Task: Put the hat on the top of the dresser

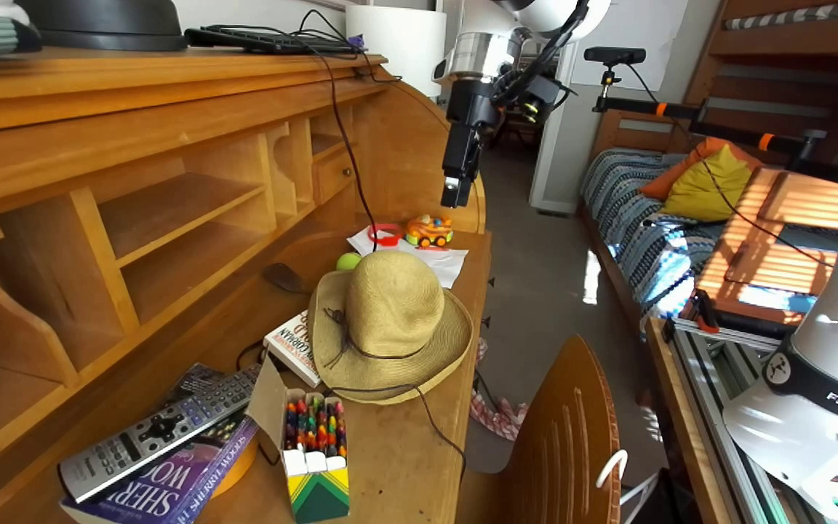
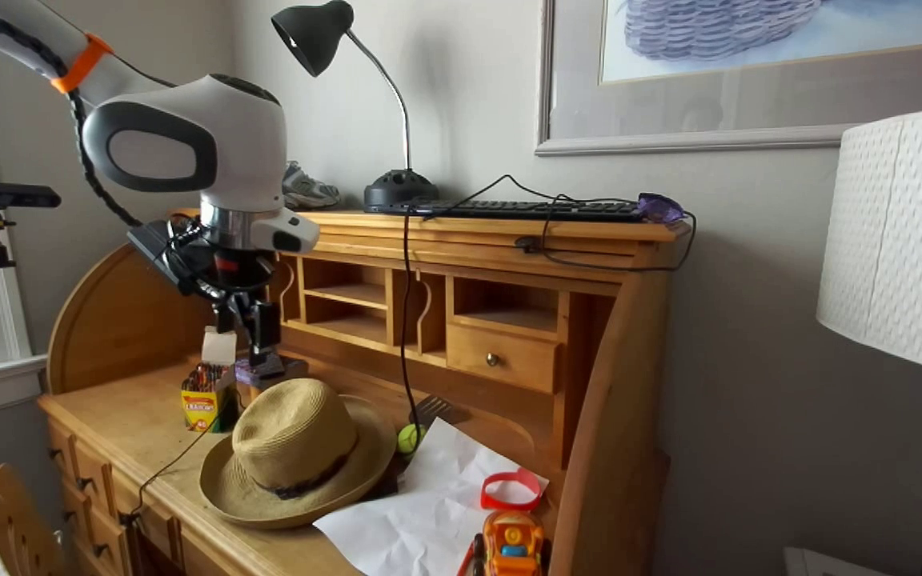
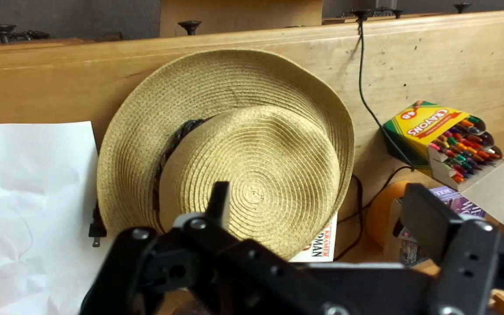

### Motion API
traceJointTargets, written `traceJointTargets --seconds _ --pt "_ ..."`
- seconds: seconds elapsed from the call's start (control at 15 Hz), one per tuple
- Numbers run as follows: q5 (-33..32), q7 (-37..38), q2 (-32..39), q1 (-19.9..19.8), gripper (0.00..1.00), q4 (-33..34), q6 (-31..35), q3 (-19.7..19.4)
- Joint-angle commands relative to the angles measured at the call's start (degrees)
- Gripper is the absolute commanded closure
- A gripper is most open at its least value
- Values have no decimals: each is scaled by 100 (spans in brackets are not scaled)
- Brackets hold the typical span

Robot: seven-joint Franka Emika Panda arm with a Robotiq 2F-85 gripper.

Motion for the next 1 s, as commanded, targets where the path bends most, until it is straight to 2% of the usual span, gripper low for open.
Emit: traceJointTargets --seconds 0.0,0.07,0.2,0.33,0.53,0.6,0.8,0.93 --pt "25 -2 44 -251 0 47 -28 253" --pt "24 15 49 -256 0 69 -39 265" --pt "-10 -420 436 -358 0 378 -325 237" --pt "174 -904 729 -495 0 644 -661 200" --pt "338 -1167 1216 -749 0 1125 -865 287" --pt "344 -1067 1373 -818 0 1285 -775 333" --pt "458 -416 1865 -952 0 1654 66 505" --pt "224 -49 2171 -980 0 1862 360 644"
